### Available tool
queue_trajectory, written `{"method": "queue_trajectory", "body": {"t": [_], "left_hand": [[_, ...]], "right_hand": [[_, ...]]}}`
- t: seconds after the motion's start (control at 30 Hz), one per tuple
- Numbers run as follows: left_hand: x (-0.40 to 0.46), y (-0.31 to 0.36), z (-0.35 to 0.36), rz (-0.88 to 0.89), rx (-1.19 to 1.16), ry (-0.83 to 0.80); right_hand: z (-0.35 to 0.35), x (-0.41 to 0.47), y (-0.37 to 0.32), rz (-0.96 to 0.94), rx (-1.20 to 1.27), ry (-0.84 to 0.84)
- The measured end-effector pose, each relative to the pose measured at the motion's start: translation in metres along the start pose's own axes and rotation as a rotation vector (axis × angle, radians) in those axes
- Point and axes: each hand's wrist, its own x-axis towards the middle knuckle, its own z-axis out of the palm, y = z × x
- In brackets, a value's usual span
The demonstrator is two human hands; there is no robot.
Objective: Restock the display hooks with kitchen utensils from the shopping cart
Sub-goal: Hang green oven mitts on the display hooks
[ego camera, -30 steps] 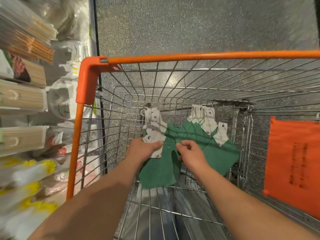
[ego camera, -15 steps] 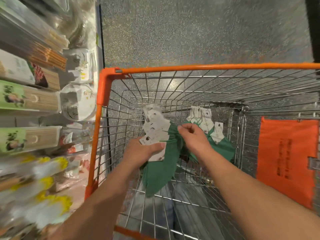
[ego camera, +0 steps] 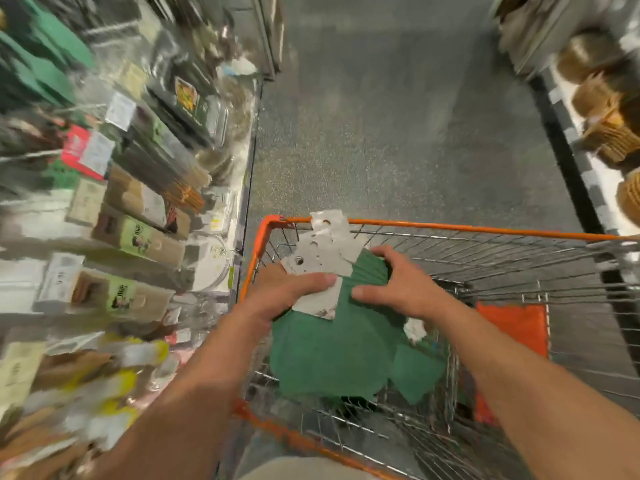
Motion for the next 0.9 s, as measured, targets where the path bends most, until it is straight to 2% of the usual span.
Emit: {"method": "queue_trajectory", "body": {"t": [0.27,0.5,0.7,0.9], "left_hand": [[-0.078,-0.005,0.042,0.089,-0.140,0.067],[-0.149,-0.042,0.027,0.187,-0.130,0.107],[-0.202,-0.078,-0.003,0.259,-0.280,0.350],[-0.279,-0.137,-0.029,0.263,-0.533,0.665]], "right_hand": [[-0.029,-0.050,-0.011,-0.137,-0.015,-0.027],[-0.012,-0.080,-0.046,-0.256,-0.051,-0.127],[0.035,-0.099,-0.088,-0.411,-0.085,-0.307],[0.118,-0.128,-0.137,-0.600,-0.328,-0.509]]}}
